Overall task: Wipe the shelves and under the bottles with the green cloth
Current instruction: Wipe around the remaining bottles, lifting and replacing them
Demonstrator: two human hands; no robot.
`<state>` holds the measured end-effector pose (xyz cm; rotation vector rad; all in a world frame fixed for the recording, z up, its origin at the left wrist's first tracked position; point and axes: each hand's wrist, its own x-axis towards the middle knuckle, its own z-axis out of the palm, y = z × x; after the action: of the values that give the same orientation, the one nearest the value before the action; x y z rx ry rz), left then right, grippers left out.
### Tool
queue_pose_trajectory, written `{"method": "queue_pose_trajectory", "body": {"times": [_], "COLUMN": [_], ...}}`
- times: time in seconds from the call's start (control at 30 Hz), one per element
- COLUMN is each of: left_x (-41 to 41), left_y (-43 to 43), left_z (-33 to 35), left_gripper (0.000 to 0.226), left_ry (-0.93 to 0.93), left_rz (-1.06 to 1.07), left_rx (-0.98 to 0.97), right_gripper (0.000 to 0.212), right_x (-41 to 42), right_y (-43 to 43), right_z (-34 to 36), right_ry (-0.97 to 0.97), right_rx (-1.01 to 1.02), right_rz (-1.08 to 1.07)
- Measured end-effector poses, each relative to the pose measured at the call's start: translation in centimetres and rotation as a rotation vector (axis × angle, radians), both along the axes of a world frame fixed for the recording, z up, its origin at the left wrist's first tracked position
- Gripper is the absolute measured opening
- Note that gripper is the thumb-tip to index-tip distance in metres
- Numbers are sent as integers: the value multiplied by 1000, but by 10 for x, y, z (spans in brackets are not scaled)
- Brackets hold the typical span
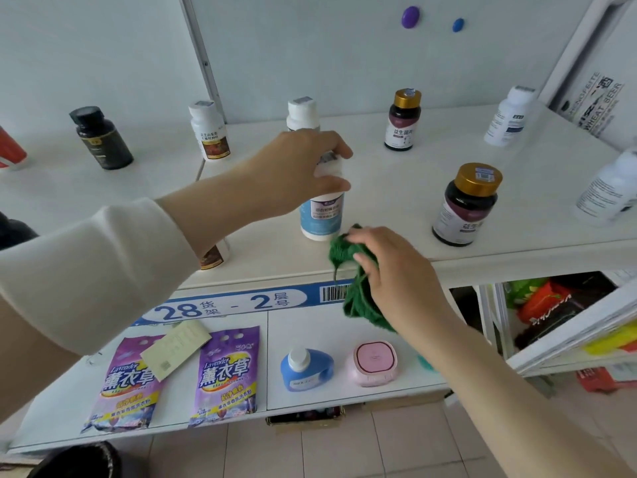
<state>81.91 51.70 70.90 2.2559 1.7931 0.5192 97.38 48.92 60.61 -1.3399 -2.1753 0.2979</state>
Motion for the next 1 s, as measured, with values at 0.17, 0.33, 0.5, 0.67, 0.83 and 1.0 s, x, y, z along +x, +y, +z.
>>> {"method": "queue_pose_trajectory", "body": {"times": [0.17,0.33,0.5,0.67,0.83,1.0], "left_x": [5,0,-39,-100,-159,-208], "left_y": [-1,-10,-21,-27,-13,31], "left_z": [-7,-6,24,53,56,49], "left_gripper": [44,59,45,35,35,41], "left_ry": [43,105,129,180,301,444], "left_rz": [15,9,74,169,178,101], "left_rx": [30,45,106,123,78,31], "right_gripper": [23,23,23,23,23,24], "right_x": [13,15,-15,-59,-112,-161], "right_y": [-24,-31,-34,-25,3,52], "right_z": [10,31,61,97,115,117], "right_ry": [103,406,638,690,675,476], "right_rx": [-99,-407,-440,-358,-337,-365], "right_rz": [82,107,168,239,196,153]}}
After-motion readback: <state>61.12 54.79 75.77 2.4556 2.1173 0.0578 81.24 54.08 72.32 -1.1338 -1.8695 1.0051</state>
